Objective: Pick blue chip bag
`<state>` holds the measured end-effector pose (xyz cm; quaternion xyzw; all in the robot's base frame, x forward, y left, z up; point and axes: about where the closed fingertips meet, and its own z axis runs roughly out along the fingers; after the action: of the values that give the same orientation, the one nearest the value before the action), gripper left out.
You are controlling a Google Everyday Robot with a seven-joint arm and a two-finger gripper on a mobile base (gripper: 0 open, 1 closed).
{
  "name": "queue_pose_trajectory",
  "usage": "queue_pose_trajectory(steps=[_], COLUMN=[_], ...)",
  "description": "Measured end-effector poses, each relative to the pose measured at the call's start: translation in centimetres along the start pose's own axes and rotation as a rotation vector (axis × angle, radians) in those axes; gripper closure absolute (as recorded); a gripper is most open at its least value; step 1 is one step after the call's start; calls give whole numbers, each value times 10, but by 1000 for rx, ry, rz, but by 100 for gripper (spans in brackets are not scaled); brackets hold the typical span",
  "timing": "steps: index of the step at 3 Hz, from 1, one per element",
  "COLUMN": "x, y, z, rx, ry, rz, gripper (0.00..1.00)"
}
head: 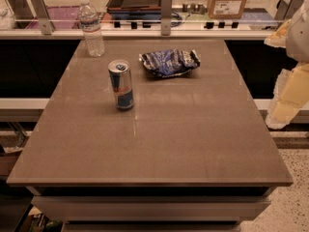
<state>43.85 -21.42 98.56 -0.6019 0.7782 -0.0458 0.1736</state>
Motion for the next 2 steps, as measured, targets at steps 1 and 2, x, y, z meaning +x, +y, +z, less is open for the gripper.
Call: queue_pose_trajectory(steps=[1, 2], x=[0, -7], y=[0, -13], z=[-1, 6], rx=[3, 27], ry=[0, -4], rz=[1, -16], gripper=[0, 0])
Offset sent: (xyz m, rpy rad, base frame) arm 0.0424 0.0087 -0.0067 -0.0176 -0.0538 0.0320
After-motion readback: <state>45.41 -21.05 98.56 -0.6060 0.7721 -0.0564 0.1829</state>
